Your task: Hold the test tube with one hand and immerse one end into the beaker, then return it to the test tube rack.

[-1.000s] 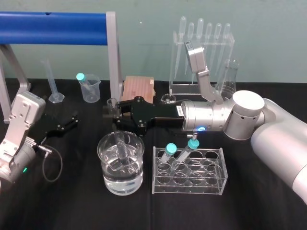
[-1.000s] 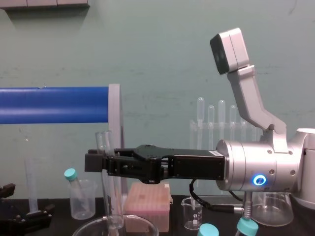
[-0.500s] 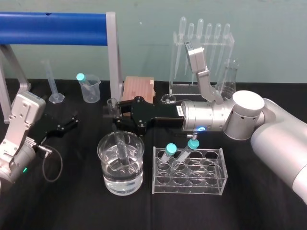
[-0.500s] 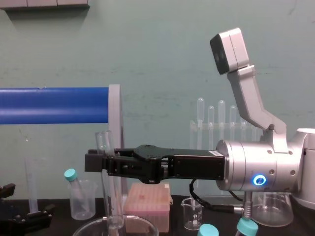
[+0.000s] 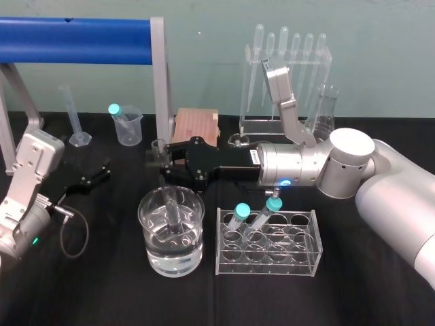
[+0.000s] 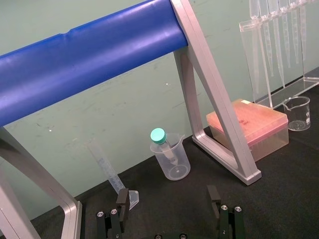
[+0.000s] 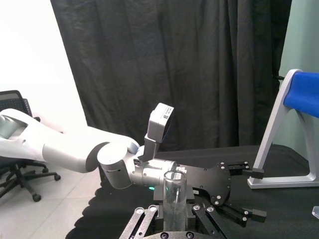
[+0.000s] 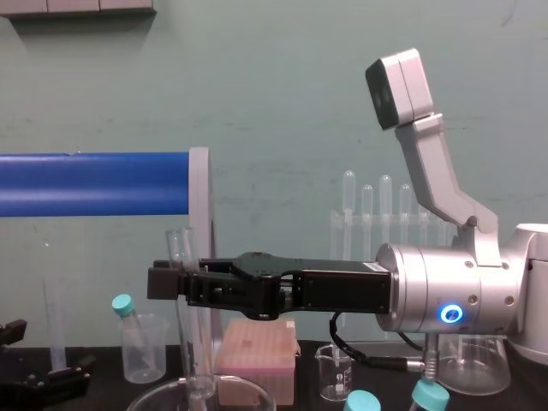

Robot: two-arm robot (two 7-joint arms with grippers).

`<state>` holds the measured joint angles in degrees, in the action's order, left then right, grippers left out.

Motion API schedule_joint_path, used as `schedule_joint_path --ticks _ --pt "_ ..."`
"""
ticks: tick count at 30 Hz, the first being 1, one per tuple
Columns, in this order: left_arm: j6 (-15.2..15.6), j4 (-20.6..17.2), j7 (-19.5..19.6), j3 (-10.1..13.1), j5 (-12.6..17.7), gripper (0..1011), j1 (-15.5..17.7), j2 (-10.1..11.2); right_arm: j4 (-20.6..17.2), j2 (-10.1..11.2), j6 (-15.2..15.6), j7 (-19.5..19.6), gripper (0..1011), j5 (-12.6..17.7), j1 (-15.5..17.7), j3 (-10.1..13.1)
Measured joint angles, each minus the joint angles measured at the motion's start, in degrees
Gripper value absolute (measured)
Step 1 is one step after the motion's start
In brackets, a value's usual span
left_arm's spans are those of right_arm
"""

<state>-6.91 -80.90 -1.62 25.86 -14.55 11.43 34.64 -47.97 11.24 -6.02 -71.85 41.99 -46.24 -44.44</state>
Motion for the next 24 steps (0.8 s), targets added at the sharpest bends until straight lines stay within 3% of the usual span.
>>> schedule_joint_path --ticks 24 --pt "0.0 0.0 0.0 0.0 0.0 1000 0.0 0.0 0.0 0.0 0.0 0.0 234 0.0 0.0 0.0"
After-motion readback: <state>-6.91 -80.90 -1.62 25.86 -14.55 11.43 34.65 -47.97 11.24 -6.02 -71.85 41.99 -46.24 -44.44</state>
